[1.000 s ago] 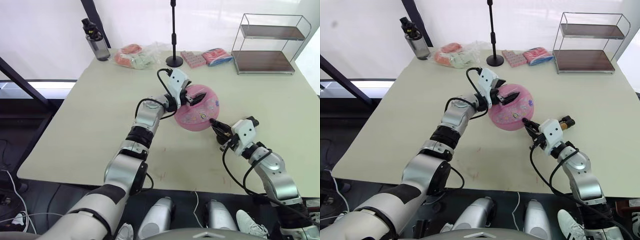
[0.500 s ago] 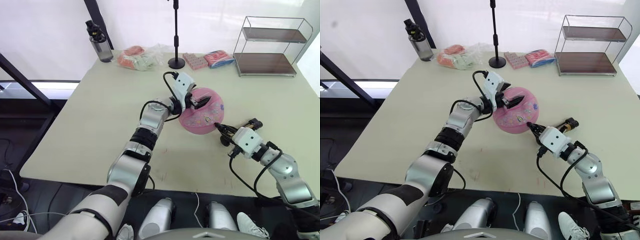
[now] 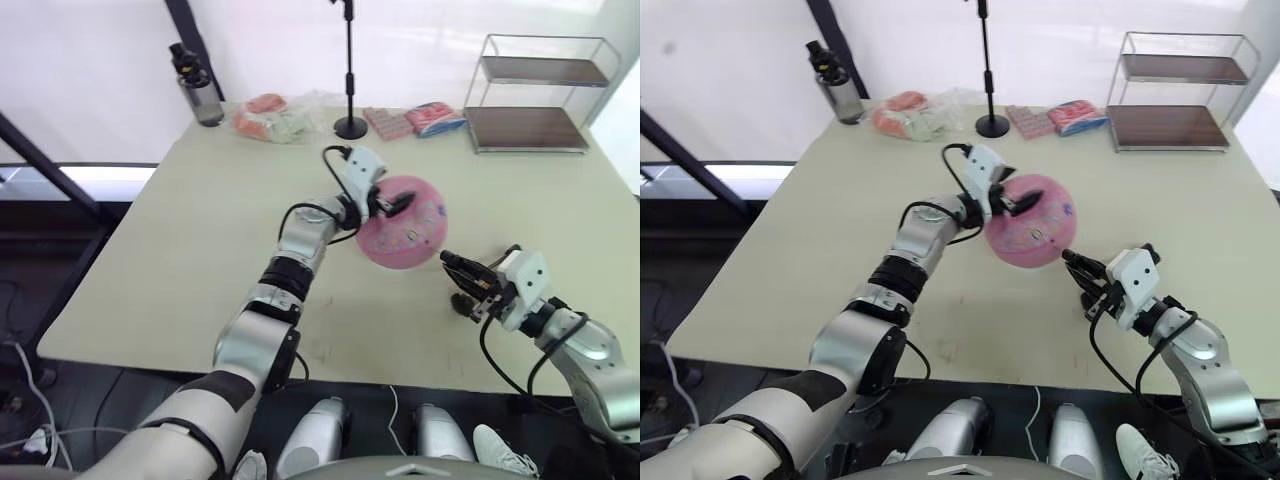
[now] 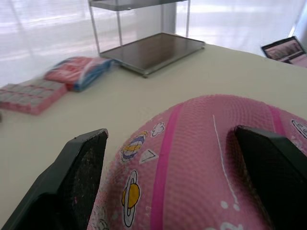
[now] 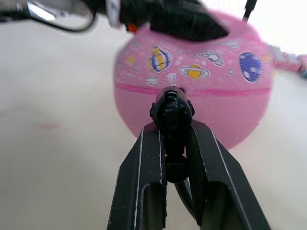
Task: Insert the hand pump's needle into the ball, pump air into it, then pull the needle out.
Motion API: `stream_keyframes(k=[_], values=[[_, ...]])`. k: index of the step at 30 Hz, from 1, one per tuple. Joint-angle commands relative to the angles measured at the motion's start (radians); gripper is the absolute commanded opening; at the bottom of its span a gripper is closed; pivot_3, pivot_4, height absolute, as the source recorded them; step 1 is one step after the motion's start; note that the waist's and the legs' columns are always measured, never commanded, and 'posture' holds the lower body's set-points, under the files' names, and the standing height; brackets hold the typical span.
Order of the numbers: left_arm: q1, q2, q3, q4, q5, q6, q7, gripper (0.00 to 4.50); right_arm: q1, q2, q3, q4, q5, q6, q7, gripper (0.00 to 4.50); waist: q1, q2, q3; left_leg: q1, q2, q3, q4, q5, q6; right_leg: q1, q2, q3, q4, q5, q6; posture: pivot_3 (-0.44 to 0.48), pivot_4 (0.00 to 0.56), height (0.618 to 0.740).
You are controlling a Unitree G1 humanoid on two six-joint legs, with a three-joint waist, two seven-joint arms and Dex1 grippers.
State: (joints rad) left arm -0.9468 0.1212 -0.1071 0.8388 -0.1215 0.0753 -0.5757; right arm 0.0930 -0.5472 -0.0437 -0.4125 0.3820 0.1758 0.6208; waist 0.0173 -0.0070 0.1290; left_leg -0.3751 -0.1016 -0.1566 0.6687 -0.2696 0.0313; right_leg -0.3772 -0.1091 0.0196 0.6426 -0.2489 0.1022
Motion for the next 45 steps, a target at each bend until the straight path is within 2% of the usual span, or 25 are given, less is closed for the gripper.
stream_keyframes(k=[1,2,5,18,28,35,41,45], values=[[0.077,0.008,-0.029,0.141,0.077,0.046,0.051,4.50,-0.005,-0.012,-0.035,-0.021,-0.026,-0.044,0.008,0.08,-0.015,-0.001,-0.003,0.007,0.001,0.002,-0.003,-0.001,0.001,0.005,0.000,0.002,0.000,-0.002,0.004,0.000,0.150,0.736],[0.077,0.008,-0.028,0.142,0.078,0.045,0.051,4.50,-0.005,-0.018,-0.039,-0.013,-0.043,-0.064,0.013,0.08,-0.021,0.000,-0.005,0.014,0.001,0.002,-0.004,-0.002,0.002,0.009,0.001,0.003,0.000,-0.003,0.005,0.000,0.150,0.736],[0.075,0.006,-0.027,0.143,0.078,0.042,0.051,4.50,-0.008,-0.016,-0.052,0.007,-0.054,-0.089,0.020,0.08,-0.029,0.004,-0.008,0.017,0.001,0.002,-0.004,-0.002,0.003,0.012,0.001,0.004,0.000,-0.005,0.007,0.000,0.150,0.736],[0.072,-0.016,-0.005,0.059,0.045,-0.009,-0.025,4.50,-0.097,0.028,-0.069,0.173,-0.195,-0.207,-0.083,0.08,-0.025,0.004,-0.010,0.015,0.000,0.001,-0.004,-0.002,0.003,0.010,0.001,0.005,0.000,-0.004,0.006,0.000,0.150,0.736],[0.043,-0.034,0.058,-0.077,-0.026,0.021,-0.069,4.50,-0.249,-0.005,-0.047,0.444,-0.380,-0.416,-0.149,0.08,-0.024,0.002,-0.002,0.009,0.000,0.002,-0.005,-0.002,0.002,0.004,0.001,0.006,0.000,-0.001,0.002,0.000,0.150,0.736],[0.014,-0.042,0.102,-0.195,-0.087,0.076,-0.095,4.50,-0.237,0.021,-0.007,0.460,-0.352,-0.416,-0.100,0.08,-0.023,0.002,0.006,0.001,0.000,0.002,-0.004,0.001,-0.002,-0.003,0.001,0.006,0.000,-0.001,0.001,0.000,0.150,0.736],[0.004,-0.034,0.123,-0.288,-0.129,0.115,-0.126,4.50,-0.213,0.036,0.024,0.449,-0.307,-0.377,-0.045,0.08,-0.025,0.002,0.008,-0.015,-0.001,0.002,-0.001,0.002,-0.004,-0.019,0.001,0.007,0.001,0.000,-0.001,0.000,0.150,0.736],[0.017,-0.022,0.124,-0.366,-0.159,0.130,-0.158,4.50,-0.190,0.031,0.033,0.436,-0.287,-0.356,-0.012,0.08,-0.024,0.002,0.012,-0.016,-0.001,0.002,-0.001,0.002,-0.005,-0.020,0.001,0.006,0.001,0.000,-0.001,0.000,0.150,0.736]])
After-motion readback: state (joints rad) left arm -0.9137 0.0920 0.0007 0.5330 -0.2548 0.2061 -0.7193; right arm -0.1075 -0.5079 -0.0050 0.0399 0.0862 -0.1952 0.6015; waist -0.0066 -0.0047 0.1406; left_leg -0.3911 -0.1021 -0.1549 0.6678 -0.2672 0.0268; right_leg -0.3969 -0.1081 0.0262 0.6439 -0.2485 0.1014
